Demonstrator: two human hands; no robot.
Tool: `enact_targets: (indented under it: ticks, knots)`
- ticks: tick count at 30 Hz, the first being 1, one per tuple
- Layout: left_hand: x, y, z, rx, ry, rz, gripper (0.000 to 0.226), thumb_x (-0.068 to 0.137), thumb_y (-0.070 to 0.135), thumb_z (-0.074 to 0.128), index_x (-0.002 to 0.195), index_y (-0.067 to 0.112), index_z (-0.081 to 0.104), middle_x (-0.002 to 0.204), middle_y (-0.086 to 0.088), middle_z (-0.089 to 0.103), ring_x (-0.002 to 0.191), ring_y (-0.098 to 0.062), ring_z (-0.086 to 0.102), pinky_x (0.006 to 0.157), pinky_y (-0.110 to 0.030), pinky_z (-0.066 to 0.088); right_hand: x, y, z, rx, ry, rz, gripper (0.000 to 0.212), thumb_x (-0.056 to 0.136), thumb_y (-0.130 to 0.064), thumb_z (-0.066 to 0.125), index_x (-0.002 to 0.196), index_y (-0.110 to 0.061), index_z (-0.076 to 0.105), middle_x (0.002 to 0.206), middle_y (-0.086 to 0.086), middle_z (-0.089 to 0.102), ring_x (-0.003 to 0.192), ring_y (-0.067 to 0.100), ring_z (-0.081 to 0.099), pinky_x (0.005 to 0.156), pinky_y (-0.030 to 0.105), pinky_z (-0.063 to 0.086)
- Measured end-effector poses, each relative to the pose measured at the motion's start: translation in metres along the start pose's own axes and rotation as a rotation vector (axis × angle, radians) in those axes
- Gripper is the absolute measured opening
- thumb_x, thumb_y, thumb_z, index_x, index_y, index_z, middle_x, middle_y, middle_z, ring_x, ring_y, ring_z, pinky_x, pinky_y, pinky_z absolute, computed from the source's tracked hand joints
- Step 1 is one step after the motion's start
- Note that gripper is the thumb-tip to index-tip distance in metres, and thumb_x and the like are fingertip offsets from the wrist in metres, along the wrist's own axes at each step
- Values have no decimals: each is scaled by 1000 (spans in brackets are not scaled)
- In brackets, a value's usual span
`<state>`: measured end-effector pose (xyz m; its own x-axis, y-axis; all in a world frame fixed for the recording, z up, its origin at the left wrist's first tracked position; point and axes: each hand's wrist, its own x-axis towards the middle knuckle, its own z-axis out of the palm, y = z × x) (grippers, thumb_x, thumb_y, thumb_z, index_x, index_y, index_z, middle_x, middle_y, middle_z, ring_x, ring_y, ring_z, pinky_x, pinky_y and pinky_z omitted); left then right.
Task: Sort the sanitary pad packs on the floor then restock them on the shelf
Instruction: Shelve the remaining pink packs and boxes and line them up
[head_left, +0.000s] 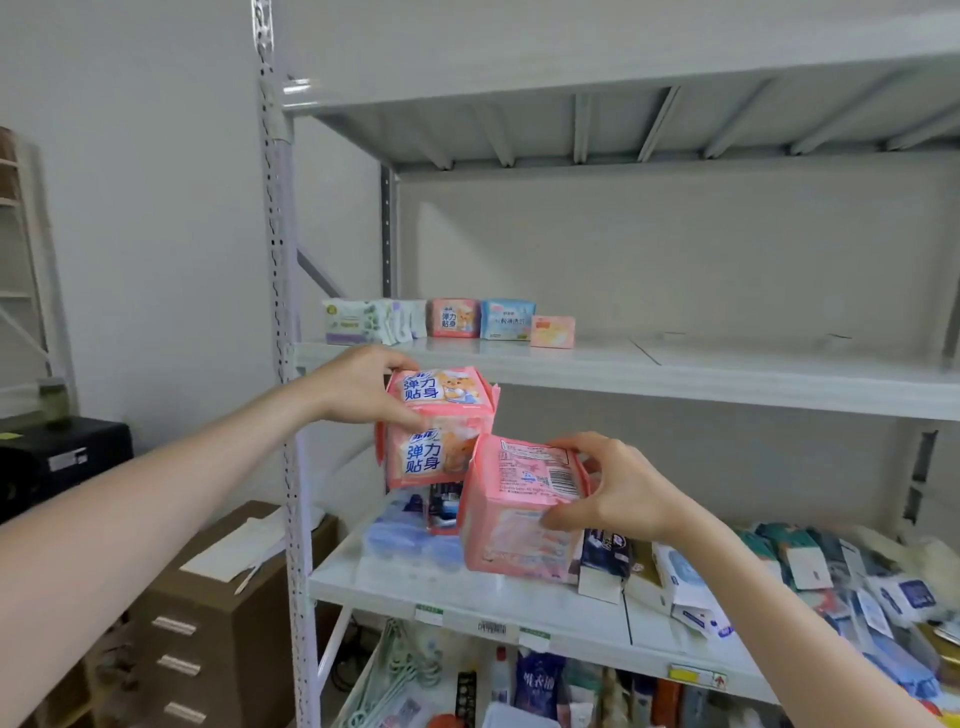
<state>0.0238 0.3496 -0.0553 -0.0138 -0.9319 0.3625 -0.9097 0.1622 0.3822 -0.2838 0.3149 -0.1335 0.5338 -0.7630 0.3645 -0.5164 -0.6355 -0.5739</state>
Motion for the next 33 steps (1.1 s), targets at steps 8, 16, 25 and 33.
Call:
enact_targets:
  ticks: [8, 16, 25, 33]
  knots:
    - [74, -7, -49, -94, -21, -3, 59, 57, 35, 91, 110, 29, 66, 96, 18, 70, 90, 2, 66, 84, -21, 52, 72, -12, -29, 39, 32, -21, 82, 47, -49, 83, 122, -31, 55, 101, -13, 68, 87, 0, 65, 75, 20, 54]
    - [163, -26, -76, -131, -16, 34, 56, 57, 41, 89, 107, 29, 68, 98, 15, 70, 85, 2, 67, 68, -14, 49, 160, -6, -55, 60, 112, -64, 78, 48, -40, 83, 120, -20, 61, 98, -8, 71, 79, 3, 65, 67, 16, 49]
    - [262, -81, -95, -147, 16, 92, 53, 62, 41, 87, 109, 23, 71, 97, 10, 72, 93, -4, 66, 81, -21, 51, 264, -6, -57, 133, 152, -57, 56, 52, -30, 83, 105, -22, 66, 93, 5, 74, 82, 20, 70, 64, 30, 57]
    - [360, -134, -93, -159, -67, 154, 48, 68, 35, 84, 111, 16, 72, 102, 2, 74, 99, -12, 67, 81, -25, 50, 353, 8, -38, 77, 227, -26, 41, 67, -18, 85, 104, -21, 68, 95, 4, 73, 89, 26, 69, 79, 45, 58]
